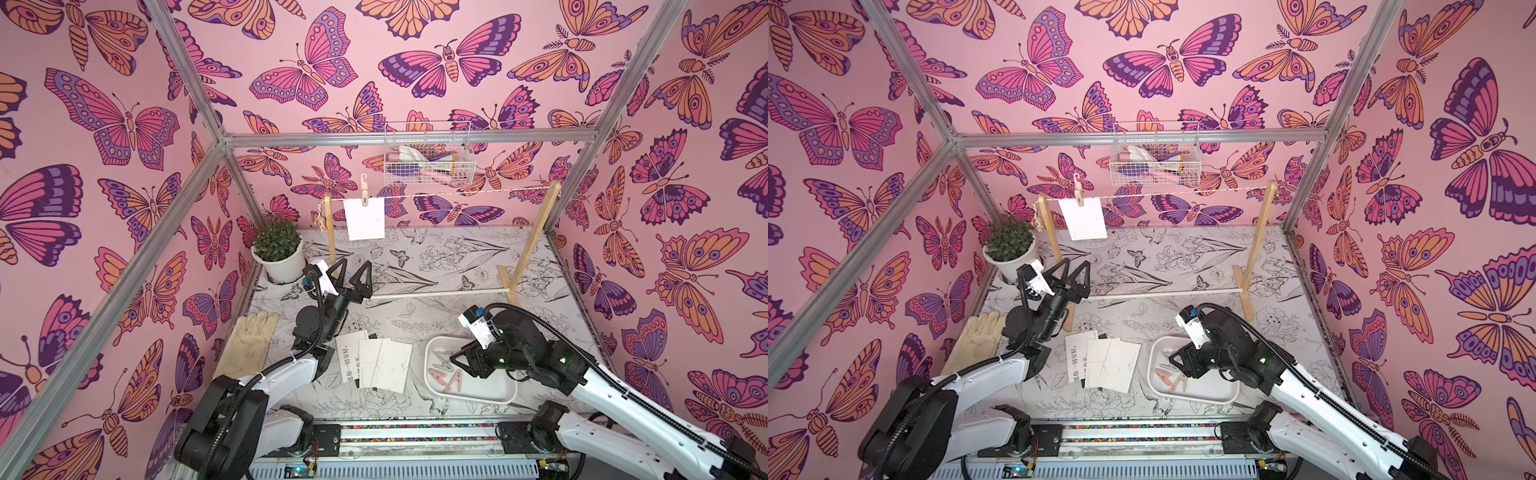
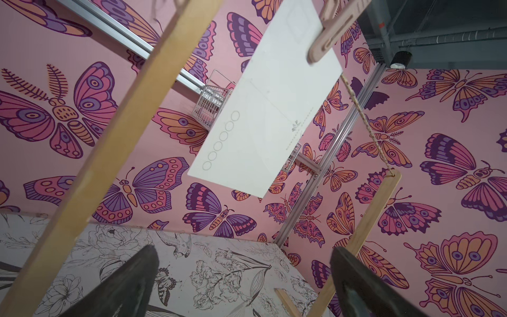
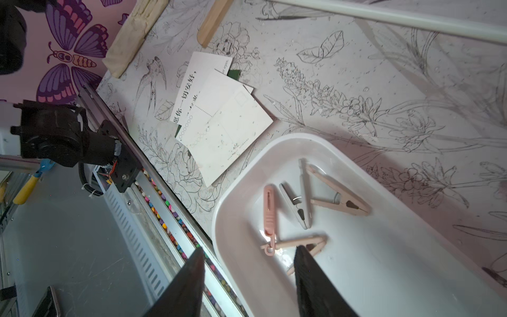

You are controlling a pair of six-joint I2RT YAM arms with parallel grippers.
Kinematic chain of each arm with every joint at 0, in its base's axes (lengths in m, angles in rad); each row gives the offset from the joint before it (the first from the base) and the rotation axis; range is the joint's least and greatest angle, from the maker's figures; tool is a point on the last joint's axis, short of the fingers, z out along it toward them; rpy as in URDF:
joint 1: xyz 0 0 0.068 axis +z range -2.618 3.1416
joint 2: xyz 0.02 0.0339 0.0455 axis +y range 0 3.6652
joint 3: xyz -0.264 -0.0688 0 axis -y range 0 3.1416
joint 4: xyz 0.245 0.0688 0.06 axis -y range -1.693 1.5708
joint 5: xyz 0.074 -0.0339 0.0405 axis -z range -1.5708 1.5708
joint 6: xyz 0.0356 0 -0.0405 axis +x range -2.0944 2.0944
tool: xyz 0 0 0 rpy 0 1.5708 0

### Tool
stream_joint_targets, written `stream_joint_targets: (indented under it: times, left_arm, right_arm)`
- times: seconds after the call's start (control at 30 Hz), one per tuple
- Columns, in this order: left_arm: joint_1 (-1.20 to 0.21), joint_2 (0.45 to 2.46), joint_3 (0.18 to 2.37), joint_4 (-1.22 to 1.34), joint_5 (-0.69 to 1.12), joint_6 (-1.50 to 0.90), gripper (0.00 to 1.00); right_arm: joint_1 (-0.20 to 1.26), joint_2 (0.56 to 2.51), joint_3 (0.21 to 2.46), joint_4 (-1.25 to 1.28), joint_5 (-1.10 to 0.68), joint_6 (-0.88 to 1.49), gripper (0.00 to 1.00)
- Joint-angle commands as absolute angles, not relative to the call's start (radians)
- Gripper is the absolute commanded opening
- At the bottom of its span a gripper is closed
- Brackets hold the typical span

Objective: Remove the postcards from the strings
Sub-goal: Place the clamp in the storage box.

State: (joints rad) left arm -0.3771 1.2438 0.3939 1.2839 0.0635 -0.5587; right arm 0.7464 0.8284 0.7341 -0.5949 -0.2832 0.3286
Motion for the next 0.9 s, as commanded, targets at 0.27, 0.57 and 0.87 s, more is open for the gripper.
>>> stream_joint_targets:
  times: [0.27, 0.57, 0.87]
  left_arm:
    - [-0.354, 1.341, 0.433, 1.422, 0.125, -0.525, 0.99]
    - [-0.351, 1.392, 0.519, 1.423, 0.162, -0.462, 0.99]
    - [-0.349, 1.438, 0.584, 1.423, 0.099, -0.409, 0.99]
  right_arm:
    - [0.752, 0.948, 1.127, -0.486, -0.517, 0.129, 0.54]
    - [0.750, 1.081, 1.334, -0.213, -0.583, 0.046, 0.56]
    - [0.715, 1.344, 1.630, -0.116, -0.587, 0.027, 0.56]
